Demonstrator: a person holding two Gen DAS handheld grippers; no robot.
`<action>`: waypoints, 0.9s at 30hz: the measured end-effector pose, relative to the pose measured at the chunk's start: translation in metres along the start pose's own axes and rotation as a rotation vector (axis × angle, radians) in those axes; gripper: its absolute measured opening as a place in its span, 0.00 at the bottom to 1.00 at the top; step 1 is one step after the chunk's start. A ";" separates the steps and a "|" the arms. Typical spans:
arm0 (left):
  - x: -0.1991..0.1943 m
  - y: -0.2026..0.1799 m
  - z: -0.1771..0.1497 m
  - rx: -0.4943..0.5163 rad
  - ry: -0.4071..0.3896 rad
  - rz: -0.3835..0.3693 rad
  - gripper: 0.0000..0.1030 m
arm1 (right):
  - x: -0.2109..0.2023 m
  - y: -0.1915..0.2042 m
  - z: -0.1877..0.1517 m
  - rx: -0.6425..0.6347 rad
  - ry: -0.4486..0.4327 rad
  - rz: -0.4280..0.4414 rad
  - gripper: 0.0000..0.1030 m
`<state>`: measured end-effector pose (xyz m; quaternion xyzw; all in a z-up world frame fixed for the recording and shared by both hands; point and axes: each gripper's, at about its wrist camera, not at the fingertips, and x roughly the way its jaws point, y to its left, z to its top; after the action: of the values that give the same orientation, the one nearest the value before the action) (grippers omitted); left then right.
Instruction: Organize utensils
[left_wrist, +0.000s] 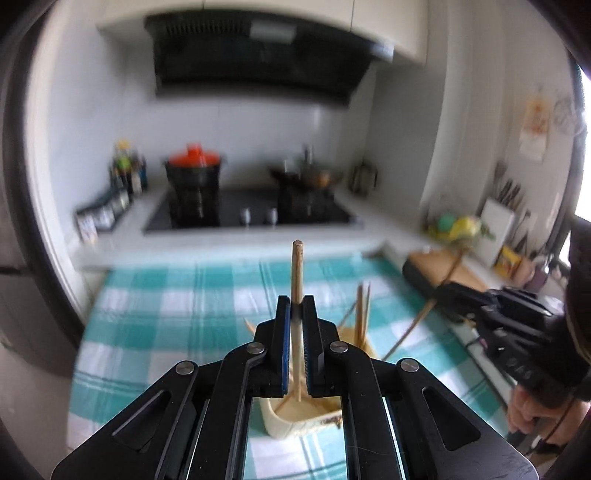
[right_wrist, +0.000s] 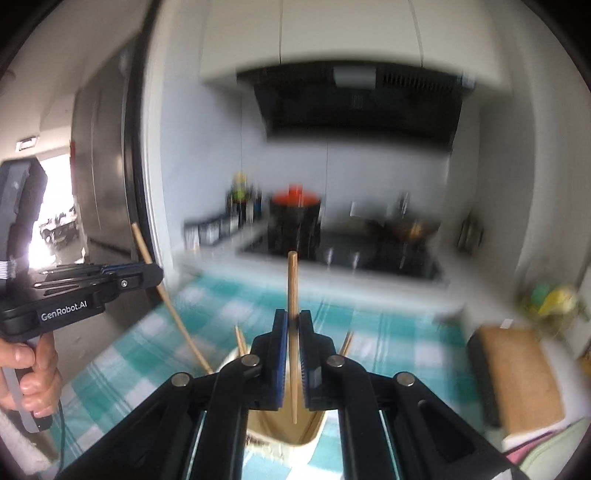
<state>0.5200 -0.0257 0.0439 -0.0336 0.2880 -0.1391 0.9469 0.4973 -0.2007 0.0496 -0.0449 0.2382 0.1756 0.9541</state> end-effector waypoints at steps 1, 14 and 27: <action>0.014 0.002 -0.003 -0.002 0.040 0.002 0.04 | 0.021 -0.005 -0.006 0.017 0.067 0.016 0.06; 0.014 0.006 -0.019 0.035 0.037 0.060 0.81 | 0.077 -0.031 -0.024 0.139 0.167 -0.006 0.53; -0.158 -0.042 -0.121 0.040 -0.203 0.230 1.00 | -0.120 0.043 -0.071 0.049 -0.037 -0.151 0.92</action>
<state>0.3175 -0.0195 0.0341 0.0048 0.1901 -0.0312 0.9813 0.3521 -0.2096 0.0433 -0.0359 0.2206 0.0979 0.9698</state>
